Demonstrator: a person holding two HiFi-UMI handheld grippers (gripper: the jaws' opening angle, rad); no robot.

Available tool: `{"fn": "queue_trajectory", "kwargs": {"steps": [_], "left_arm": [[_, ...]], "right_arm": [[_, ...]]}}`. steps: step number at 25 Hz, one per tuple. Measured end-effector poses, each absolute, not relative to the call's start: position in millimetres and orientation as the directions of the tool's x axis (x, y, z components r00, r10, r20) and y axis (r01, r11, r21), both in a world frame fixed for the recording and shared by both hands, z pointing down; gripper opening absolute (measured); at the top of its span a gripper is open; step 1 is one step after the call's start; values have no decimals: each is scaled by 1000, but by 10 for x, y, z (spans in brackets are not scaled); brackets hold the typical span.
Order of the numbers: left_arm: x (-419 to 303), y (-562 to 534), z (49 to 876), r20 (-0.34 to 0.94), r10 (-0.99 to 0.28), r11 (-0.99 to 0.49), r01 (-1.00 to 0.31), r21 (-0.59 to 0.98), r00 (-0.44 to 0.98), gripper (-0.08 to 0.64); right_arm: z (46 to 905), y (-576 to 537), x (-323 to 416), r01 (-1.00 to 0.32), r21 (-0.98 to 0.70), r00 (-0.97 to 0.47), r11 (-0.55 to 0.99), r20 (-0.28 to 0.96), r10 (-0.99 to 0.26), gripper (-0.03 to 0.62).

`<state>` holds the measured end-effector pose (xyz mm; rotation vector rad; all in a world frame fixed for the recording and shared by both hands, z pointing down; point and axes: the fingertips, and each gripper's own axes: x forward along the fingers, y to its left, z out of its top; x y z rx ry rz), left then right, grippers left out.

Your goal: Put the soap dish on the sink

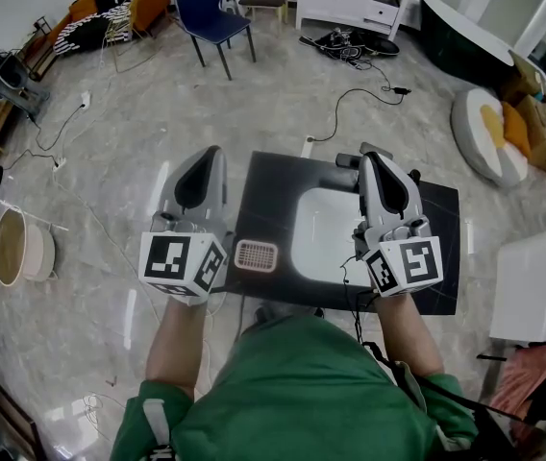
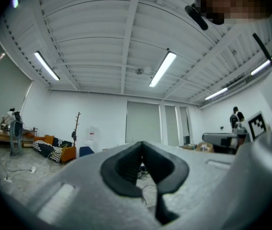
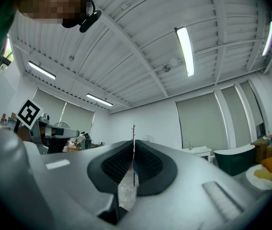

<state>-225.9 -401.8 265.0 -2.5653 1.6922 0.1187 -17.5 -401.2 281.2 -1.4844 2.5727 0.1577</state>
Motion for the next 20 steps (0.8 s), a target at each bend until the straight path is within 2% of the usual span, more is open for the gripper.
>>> {"fn": "queue_trajectory", "kwargs": {"steps": [20], "left_arm": [[-2342, -3889, 2667, -95, -917, -389, -921, -15, 388, -3]], "right_arm": [[2785, -3858, -237, -863, 21, -498, 504, -198, -844, 8]]}}
